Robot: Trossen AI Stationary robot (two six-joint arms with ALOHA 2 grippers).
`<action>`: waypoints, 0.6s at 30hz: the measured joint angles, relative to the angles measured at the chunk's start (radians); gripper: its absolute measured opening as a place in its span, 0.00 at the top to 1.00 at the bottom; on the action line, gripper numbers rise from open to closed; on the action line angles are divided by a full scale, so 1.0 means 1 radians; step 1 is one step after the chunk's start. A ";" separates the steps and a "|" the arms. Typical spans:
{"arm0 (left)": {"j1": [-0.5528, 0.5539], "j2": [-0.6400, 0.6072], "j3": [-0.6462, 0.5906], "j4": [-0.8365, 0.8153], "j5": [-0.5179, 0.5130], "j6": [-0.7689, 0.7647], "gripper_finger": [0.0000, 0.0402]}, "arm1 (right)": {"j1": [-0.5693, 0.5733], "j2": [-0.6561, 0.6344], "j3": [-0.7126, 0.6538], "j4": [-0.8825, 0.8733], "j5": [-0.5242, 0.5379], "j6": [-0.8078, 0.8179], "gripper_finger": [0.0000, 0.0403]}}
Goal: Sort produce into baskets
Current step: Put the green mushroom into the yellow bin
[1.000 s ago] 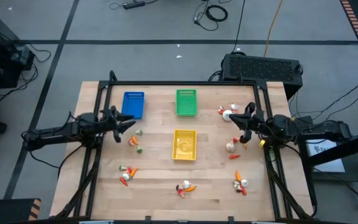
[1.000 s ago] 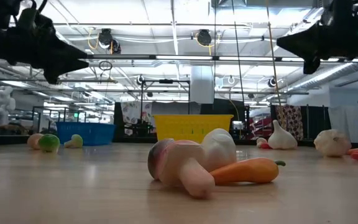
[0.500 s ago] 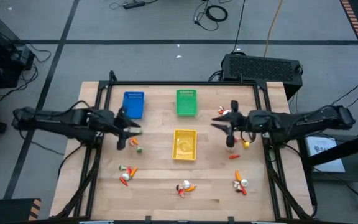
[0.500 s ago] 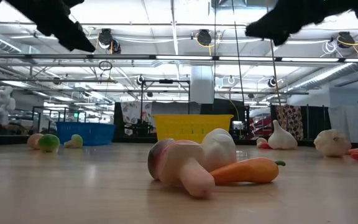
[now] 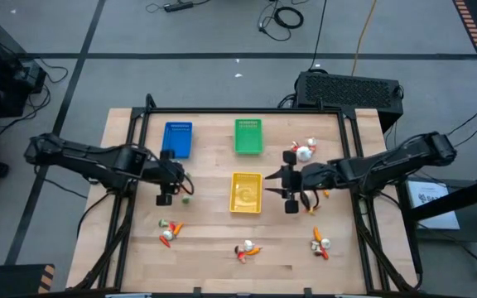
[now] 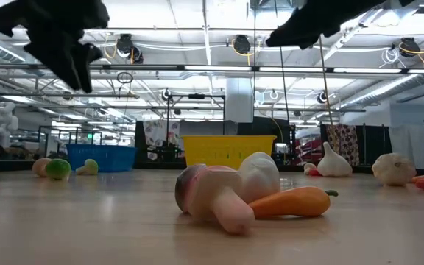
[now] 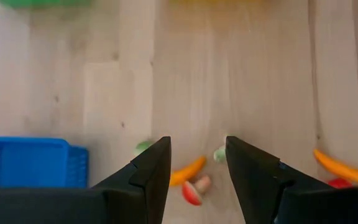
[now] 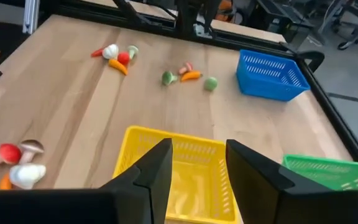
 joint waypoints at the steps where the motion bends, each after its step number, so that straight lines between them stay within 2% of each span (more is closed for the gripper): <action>1: 0.001 0.013 0.000 0.000 0.008 0.001 0.60 | 0.000 0.010 0.000 0.012 0.000 -0.003 0.65; 12: 0.013 0.175 0.000 -0.011 0.058 0.021 0.59 | 0.000 0.058 0.000 0.075 0.000 -0.053 0.65; 15: 0.013 0.191 0.000 -0.010 0.053 0.021 0.54 | -0.003 0.059 0.000 0.075 0.001 -0.069 0.65; 18: 0.009 0.201 0.000 0.001 0.005 0.019 0.45 | -0.003 0.059 0.000 0.076 0.001 -0.077 0.65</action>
